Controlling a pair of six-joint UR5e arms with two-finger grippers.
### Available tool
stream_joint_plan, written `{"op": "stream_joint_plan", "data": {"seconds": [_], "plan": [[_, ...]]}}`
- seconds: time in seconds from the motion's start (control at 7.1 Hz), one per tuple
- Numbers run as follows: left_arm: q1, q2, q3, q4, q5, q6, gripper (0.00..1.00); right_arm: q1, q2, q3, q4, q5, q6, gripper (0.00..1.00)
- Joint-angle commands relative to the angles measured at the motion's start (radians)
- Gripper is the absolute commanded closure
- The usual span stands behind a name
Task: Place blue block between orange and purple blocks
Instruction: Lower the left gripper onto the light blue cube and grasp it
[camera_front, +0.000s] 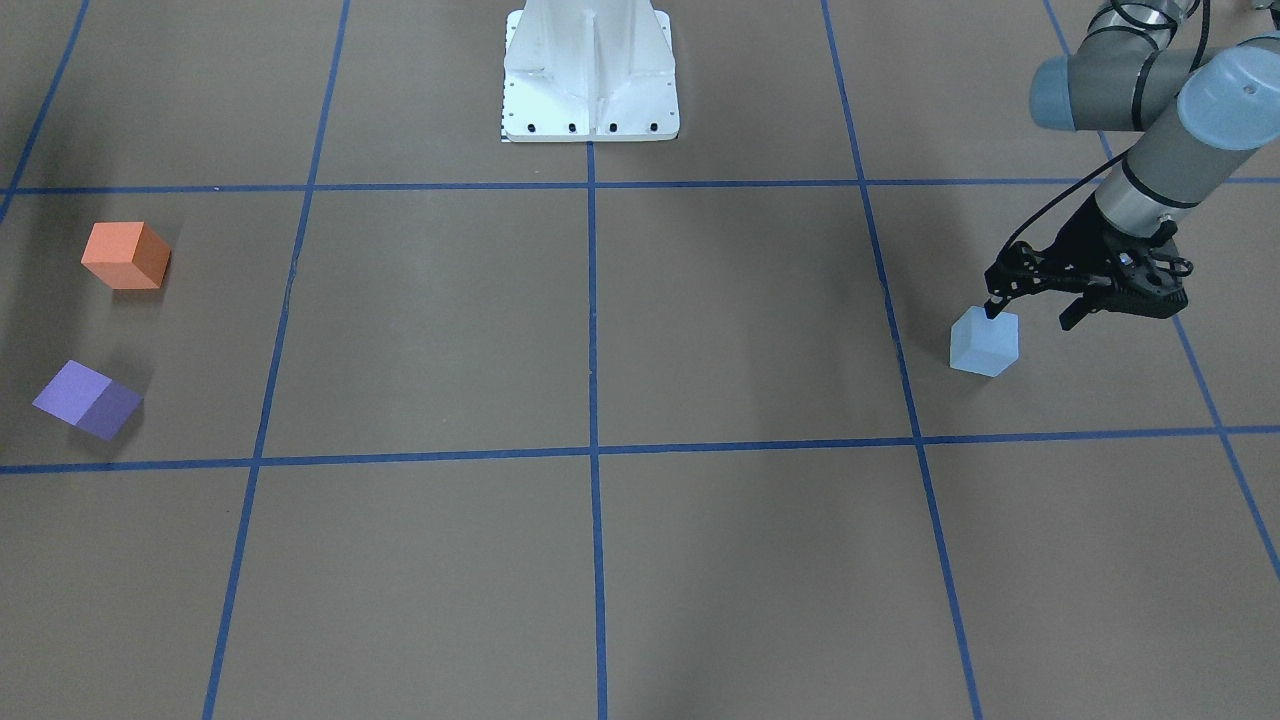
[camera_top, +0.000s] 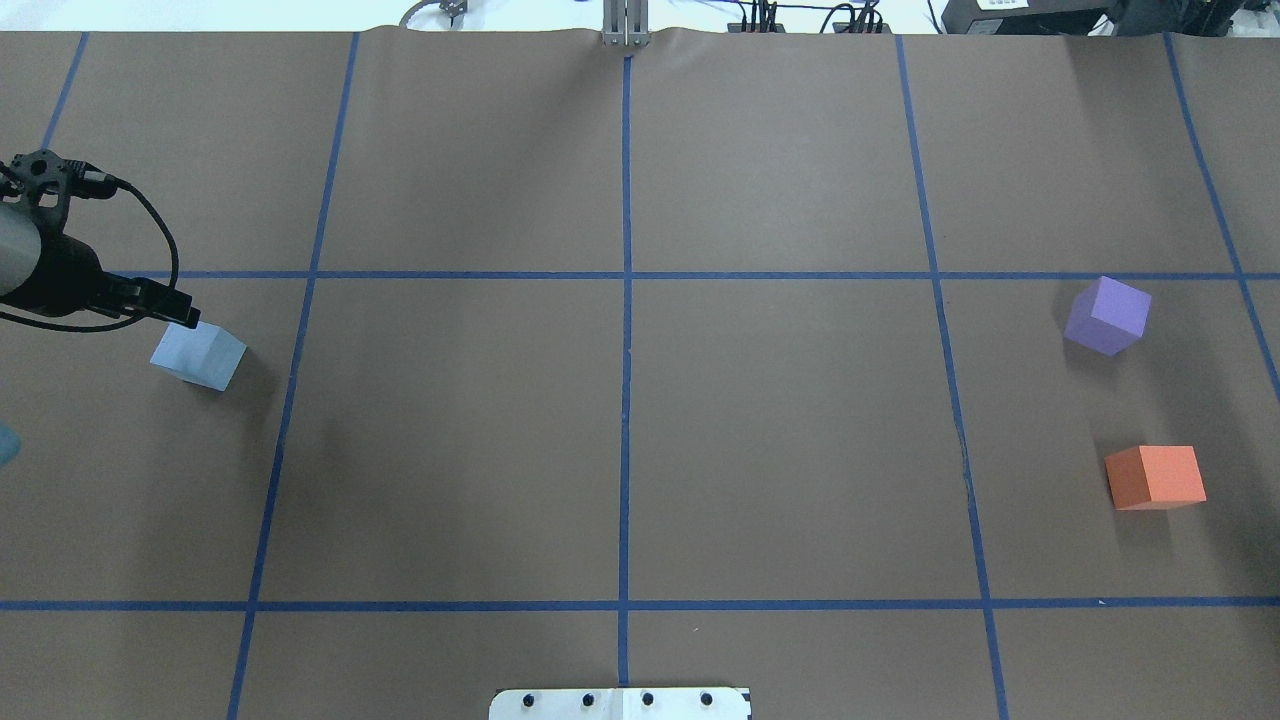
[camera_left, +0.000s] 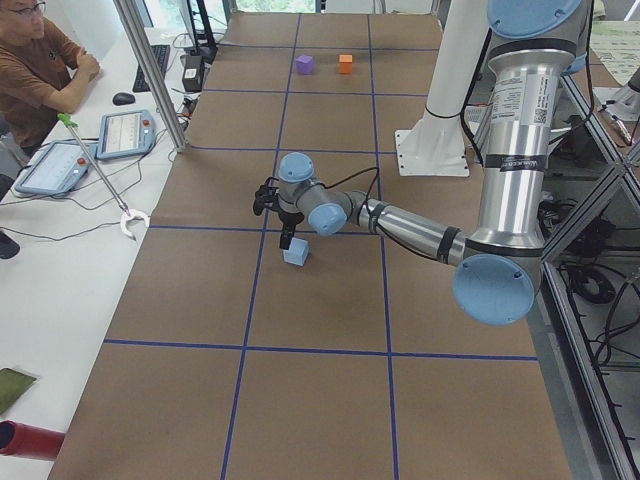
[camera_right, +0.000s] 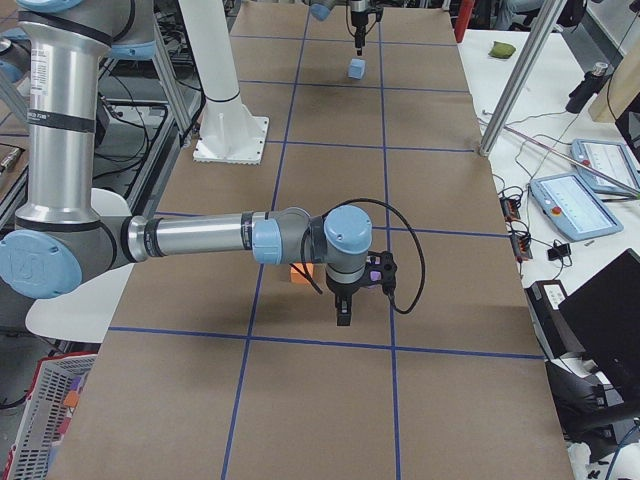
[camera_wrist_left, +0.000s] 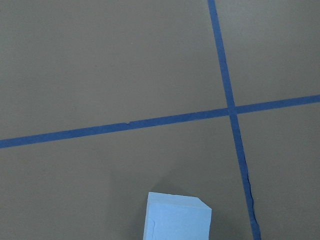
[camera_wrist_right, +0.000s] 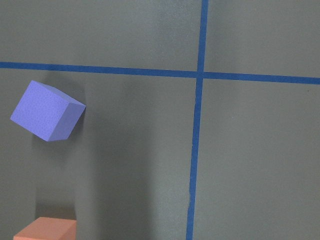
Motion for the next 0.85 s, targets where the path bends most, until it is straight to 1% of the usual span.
{"op": "stream_joint_plan", "data": {"seconds": [0.0, 0.14, 0.56, 0.7], "plan": [[0.073, -0.001, 0.03, -0.011, 0.084, -0.005, 0.0, 0.0, -0.001, 0.001, 0.0, 0.0, 0.001, 0.0], [0.09, -0.016, 0.059, -0.012, 0.102, -0.002, 0.0, 0.0, -0.001, 0.001, 0.0, 0.001, 0.001, 0.0], [0.101, -0.061, 0.144, -0.016, 0.102, 0.004, 0.0, 0.0, 0.0, 0.001, 0.0, 0.001, 0.0, 0.0], [0.101, -0.084, 0.16, -0.016, 0.102, -0.009, 0.15, 0.0, 0.0, 0.002, 0.0, 0.004, 0.009, 0.0]]}}
